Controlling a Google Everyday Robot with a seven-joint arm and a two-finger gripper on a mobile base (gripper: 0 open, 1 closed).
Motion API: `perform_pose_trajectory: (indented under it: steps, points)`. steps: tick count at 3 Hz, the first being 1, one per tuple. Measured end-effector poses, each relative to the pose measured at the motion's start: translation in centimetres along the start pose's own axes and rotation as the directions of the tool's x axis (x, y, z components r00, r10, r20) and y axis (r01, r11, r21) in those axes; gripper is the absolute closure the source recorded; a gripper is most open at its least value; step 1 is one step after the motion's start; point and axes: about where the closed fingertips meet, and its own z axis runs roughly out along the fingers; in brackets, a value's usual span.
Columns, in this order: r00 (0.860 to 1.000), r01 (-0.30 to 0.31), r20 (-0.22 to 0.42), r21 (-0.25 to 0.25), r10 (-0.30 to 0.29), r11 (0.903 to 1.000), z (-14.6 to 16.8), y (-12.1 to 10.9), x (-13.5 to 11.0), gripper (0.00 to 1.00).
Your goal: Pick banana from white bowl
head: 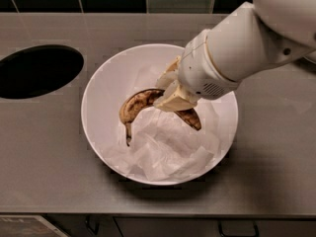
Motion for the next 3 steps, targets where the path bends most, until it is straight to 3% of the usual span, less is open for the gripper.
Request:
perform_pose_trajectory:
  steps: [2,3]
  points:
    - [0.993,0.080,0.084,0.077,-0.086,0.9938,-6.1,1.1,-1.7,1.00]
    - [0.991,0.091,0.091,0.079,-0.098,0.9928,-6.2,1.2,-2.1,1.00]
